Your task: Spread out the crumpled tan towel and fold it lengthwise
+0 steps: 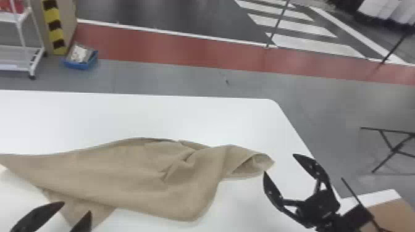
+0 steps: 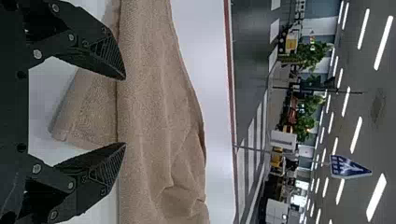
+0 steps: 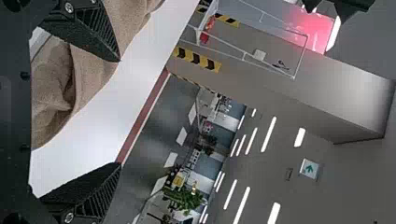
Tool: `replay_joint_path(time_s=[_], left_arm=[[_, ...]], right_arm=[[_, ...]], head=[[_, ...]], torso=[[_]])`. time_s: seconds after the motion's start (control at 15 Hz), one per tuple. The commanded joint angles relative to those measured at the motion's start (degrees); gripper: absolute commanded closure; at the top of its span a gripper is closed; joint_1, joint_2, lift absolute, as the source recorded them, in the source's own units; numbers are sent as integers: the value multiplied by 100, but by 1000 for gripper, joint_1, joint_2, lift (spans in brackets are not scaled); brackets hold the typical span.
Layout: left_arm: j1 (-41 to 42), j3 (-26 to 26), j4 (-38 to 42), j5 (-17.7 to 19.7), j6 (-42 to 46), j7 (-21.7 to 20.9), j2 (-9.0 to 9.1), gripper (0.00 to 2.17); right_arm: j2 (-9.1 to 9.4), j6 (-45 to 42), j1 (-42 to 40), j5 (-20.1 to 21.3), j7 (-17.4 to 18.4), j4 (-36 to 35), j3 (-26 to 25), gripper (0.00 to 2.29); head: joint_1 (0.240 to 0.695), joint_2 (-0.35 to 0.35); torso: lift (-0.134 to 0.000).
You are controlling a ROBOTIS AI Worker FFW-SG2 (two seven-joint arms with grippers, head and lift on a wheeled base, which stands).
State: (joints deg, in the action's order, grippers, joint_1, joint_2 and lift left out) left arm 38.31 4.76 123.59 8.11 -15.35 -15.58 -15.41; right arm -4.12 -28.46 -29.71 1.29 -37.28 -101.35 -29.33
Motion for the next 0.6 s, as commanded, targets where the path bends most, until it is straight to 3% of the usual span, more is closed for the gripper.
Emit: replay_joint_path(time_s=[0.0, 0.53], left_arm=[[-25, 52, -98, -3, -96, -7, -58, 458], [-95, 122, -248, -55, -483, -7, -173, 485]], right_arm=[[17, -216, 0, -68, 19, 19, -28, 93], [17, -287, -9, -296, 19, 63, -125, 93]], head=[[695, -335], [695, -350]], torso=[[-124], [-124]])
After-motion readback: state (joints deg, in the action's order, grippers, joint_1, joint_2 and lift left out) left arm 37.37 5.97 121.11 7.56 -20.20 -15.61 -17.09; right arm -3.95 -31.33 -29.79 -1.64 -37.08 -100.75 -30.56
